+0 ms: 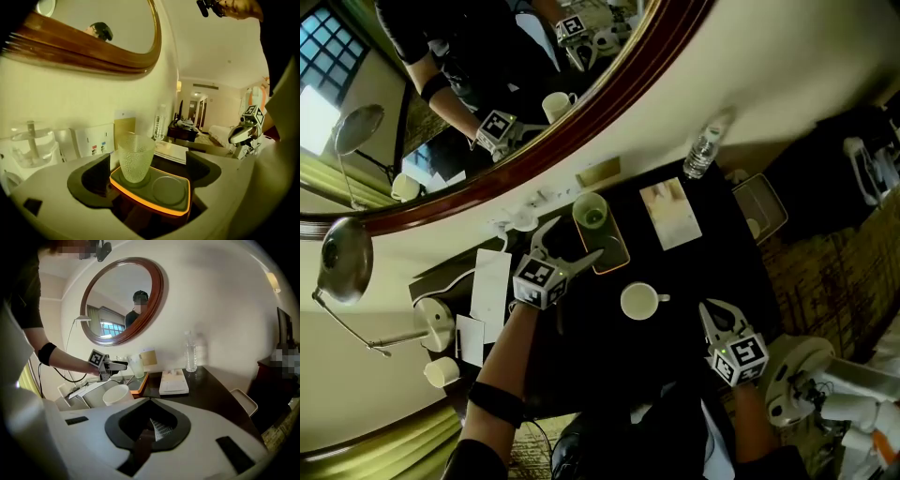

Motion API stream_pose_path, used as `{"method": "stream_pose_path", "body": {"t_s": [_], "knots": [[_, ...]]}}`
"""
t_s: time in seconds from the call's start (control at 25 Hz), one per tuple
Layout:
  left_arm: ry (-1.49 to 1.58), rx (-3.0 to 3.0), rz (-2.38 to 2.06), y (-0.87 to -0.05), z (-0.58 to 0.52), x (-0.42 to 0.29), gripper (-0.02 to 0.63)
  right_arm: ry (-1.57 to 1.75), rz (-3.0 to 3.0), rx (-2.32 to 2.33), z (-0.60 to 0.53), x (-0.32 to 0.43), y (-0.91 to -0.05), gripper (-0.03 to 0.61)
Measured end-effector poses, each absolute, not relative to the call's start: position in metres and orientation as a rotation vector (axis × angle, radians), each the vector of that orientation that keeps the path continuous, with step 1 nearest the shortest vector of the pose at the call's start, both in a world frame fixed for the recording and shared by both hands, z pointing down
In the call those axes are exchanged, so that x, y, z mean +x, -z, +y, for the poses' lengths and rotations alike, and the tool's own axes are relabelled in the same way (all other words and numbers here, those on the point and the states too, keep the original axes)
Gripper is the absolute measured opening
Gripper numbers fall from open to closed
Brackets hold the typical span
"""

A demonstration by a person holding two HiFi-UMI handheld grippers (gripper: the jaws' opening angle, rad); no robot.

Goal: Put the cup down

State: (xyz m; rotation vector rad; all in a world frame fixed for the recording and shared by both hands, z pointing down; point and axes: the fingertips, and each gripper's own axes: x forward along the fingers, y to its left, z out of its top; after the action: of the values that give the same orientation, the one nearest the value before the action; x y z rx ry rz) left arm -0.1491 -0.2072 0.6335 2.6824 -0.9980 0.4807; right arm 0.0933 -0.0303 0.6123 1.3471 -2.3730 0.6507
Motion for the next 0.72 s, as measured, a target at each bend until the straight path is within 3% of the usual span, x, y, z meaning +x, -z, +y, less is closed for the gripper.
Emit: {"method": "stream_pose_path", "body": {"t_s": [0.56,0.72], "knots": [[-0.456,2.742,-0.977,-0.65,-0.261,-0.128,0.502,-0.684,-2.355,1.469,-0.02,0.112,-0.634,0.011],[-0.5,2.749,-0.953,-0.658,-0.262,-0.121,0.469,-0.699,-2.335,1.491,-0.018,0.118,-0.637,0.011]]}}
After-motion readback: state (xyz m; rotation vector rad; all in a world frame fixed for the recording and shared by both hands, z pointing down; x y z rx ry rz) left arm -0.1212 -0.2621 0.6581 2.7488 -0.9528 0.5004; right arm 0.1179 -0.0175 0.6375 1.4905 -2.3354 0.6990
